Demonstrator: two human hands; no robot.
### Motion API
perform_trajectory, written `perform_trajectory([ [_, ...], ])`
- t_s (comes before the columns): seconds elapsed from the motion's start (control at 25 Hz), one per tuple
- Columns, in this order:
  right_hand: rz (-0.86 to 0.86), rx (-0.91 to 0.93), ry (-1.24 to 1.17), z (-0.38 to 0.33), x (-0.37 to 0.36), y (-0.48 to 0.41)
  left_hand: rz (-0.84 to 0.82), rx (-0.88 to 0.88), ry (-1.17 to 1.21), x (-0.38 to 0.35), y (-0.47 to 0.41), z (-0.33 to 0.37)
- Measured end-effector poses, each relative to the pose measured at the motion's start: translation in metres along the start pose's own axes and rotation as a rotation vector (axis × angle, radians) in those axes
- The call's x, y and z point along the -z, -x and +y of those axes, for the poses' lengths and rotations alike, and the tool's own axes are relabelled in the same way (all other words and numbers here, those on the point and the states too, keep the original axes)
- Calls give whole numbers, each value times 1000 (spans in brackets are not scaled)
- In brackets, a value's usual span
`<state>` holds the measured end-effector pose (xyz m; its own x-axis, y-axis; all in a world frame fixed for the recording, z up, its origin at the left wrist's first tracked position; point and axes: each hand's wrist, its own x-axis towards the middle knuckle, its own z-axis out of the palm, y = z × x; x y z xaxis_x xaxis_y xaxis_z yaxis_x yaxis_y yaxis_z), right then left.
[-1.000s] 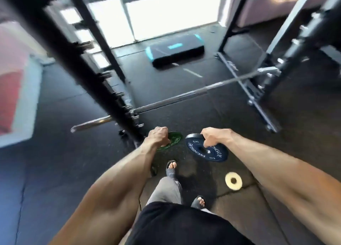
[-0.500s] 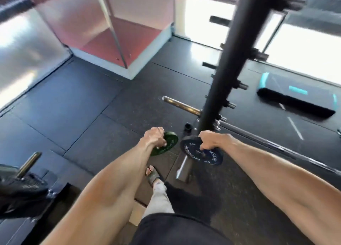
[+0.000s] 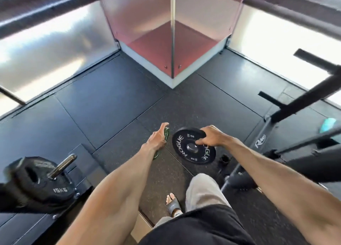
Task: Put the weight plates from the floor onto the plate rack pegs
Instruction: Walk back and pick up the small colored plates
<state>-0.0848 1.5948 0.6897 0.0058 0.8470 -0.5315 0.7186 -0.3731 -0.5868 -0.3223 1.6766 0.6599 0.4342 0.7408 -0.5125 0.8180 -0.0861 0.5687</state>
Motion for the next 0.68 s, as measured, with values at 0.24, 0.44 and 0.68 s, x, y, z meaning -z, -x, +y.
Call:
perform_trajectory([
  [0.24,-6,15,-249,-32,74,-116,-24,73,-65,56,-98,-21],
  [0.44,39,-31,-486,-35,146,-213,-62,109,119,110,-219,5],
  [0.68,173,-132,-795,-23,252,-273,-66,76,359,172,-343,103],
])
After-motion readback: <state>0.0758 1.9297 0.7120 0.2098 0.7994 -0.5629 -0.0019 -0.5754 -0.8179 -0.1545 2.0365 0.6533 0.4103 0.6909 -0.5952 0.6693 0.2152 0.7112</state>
